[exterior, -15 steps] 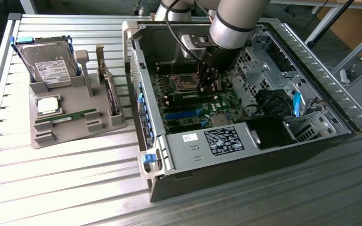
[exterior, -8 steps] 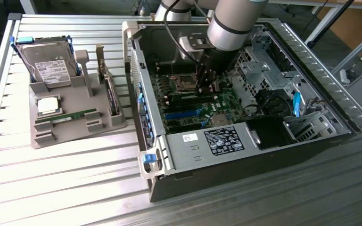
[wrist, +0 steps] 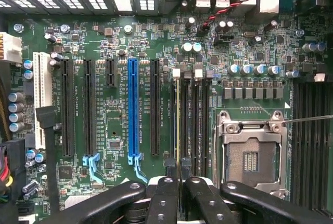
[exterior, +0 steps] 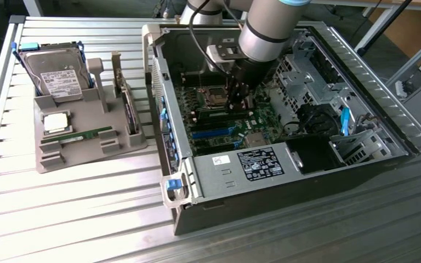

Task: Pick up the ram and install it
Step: 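Insert the ram into the slot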

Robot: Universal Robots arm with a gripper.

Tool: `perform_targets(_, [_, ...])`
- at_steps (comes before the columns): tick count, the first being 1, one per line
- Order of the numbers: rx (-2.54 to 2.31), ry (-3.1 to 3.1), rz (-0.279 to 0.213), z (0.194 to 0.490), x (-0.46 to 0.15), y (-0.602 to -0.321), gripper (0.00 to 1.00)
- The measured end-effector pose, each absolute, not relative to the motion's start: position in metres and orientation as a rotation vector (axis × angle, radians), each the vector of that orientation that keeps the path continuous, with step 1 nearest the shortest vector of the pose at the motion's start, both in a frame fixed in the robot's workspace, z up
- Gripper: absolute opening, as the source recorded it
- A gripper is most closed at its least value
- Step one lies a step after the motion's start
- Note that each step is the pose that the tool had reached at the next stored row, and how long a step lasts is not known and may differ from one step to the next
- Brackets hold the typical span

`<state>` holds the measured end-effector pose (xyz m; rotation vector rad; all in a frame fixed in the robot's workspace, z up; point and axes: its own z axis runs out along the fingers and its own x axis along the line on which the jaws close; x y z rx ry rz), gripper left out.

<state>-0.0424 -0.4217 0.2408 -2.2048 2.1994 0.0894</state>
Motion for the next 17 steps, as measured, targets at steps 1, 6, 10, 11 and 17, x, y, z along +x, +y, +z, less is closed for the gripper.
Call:
perform_targets(1, [-2.205, 2.199, 0.089, 0.2403, -0.0425, -0.4217, 0.11])
perform_targets(6, [-2.205, 2.200, 0.089, 0.2372, -0.0425, -0.4206, 0.11])
perform_targets(10, [-2.204, 2.201, 0.089, 0.2365, -0.0431, -0.4204, 0.11])
perform_targets(11, [-2.204, 2.201, 0.088, 0.2365, -0.0431, -0.4204, 0.11])
perform_targets(17, [-2.204, 2.201, 0.088, 0.2381, -0.0431, -0.4204, 0.11])
